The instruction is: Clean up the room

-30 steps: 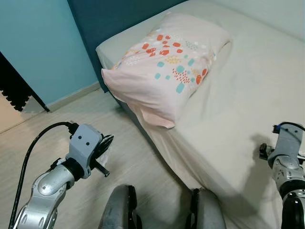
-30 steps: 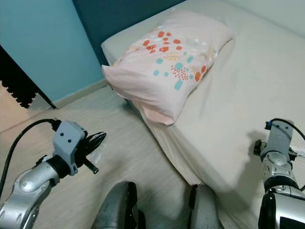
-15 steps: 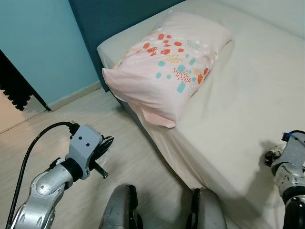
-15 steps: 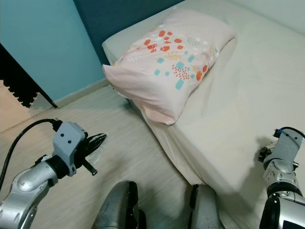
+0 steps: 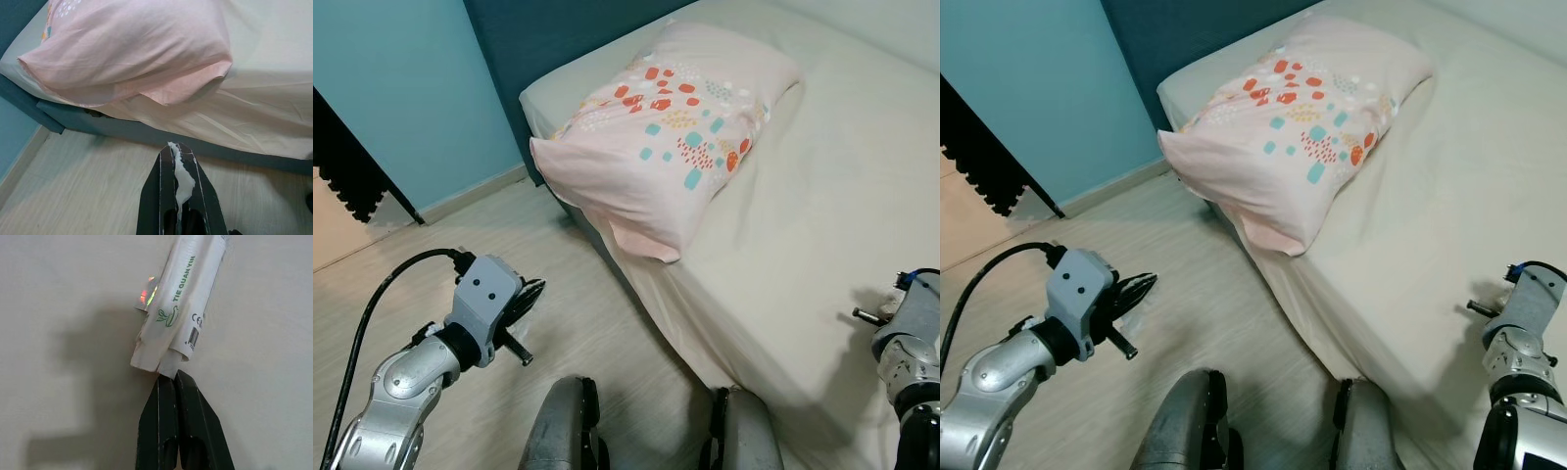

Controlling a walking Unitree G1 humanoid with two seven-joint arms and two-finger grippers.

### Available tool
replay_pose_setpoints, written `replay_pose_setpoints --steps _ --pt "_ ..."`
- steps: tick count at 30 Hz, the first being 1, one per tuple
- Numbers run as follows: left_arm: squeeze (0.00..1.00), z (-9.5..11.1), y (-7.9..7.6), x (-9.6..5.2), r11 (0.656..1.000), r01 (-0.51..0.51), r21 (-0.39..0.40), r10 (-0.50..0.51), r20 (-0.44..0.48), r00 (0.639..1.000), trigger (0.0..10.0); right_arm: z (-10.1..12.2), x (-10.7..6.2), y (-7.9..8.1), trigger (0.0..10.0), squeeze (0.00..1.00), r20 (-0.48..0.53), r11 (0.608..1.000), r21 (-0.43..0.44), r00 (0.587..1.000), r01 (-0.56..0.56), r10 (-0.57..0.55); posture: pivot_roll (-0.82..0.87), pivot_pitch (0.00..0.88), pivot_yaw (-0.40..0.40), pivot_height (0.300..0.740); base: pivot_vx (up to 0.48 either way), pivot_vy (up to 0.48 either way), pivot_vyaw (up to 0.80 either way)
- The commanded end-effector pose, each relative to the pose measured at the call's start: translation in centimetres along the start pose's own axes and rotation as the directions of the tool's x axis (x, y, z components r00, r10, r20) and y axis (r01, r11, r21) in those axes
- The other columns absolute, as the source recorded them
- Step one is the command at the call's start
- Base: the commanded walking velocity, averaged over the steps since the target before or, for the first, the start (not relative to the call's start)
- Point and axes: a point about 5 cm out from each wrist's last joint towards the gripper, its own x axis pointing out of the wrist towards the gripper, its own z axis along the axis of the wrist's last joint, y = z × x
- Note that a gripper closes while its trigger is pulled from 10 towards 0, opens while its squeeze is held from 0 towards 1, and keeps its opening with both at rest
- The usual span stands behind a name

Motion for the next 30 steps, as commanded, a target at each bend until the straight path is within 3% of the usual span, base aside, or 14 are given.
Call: replay_pose_setpoints --steps 1,10,14,16,17,18,21,22,30 --pt "0.00 -0.3 0.2 -0.4 1.000 0.011 0.016 -0.010 -0.022 1.000 10.0 -1.4 -0.1 -0.5 0.0 0.00 -0.037 1.000 0.013 0.999 0.012 -0.011 0.29 0.311 0.083 0.595 0.000 0.000 0.00" --pt "0.00 -0.3 0.0 -0.2 1.000 0.018 0.015 -0.017 -0.013 1.000 10.0 -1.5 -0.2 0.0 0.0 0.00 -0.033 1.000 0.010 0.999 -0.011 0.011 0.28 0.296 0.082 0.595 0.000 0.000 0.00" --pt "0.00 -0.3 -0.3 0.1 1.000 0.018 0.007 -0.018 -0.003 1.000 10.0 -1.4 -0.3 1.9 0.0 0.00 -0.021 0.995 -0.028 0.996 -0.093 0.092 0.26 0.272 0.075 0.595 0.000 0.000 0.00" --pt "0.00 -0.3 -0.7 0.6 1.000 0.014 -0.006 -0.014 0.012 1.000 10.0 -1.3 -0.6 4.9 0.0 0.00 -0.007 0.969 -0.092 0.973 -0.230 0.230 0.23 0.250 0.068 0.595 0.000 0.000 0.00" --pt "0.00 -0.3 -0.7 0.6 1.000 0.014 -0.006 -0.014 0.012 1.000 10.0 -1.3 -0.6 4.9 0.0 0.00 -0.007 0.969 -0.092 0.973 -0.230 0.230 0.23 0.250 0.068 0.595 0.000 0.000 0.00" --pt "0.00 -0.3 -0.8 0.9 1.000 0.014 -0.012 -0.013 0.019 1.000 10.0 -1.4 -0.9 6.2 0.0 0.00 -0.008 0.948 -0.127 0.956 -0.291 0.292 0.23 0.245 0.066 0.595 0.000 0.000 0.00" --pt "0.00 -0.4 -1.0 1.1 1.000 0.014 -0.016 -0.014 0.025 1.000 10.0 -1.6 -1.2 7.3 0.0 0.00 -0.012 0.925 -0.163 0.938 -0.343 0.346 0.22 0.240 0.064 0.595 0.000 0.000 0.00" --pt "0.00 -0.4 -1.3 1.3 1.000 0.017 -0.021 -0.017 0.033 0.999 10.0 -2.3 -1.7 9.0 0.0 0.00 -0.034 0.882 -0.215 0.906 -0.419 0.422 0.21 0.237 0.058 0.595 0.000 0.000 0.00" --pt "0.00 -0.5 -1.5 1.2 1.000 0.010 -0.028 -0.009 0.037 0.999 10.0 -3.5 -2.8 11.6 0.0 0.00 -0.069 0.798 -0.279 0.840 -0.534 0.538 0.21 0.231 0.045 0.595 0.000 0.000 0.00"
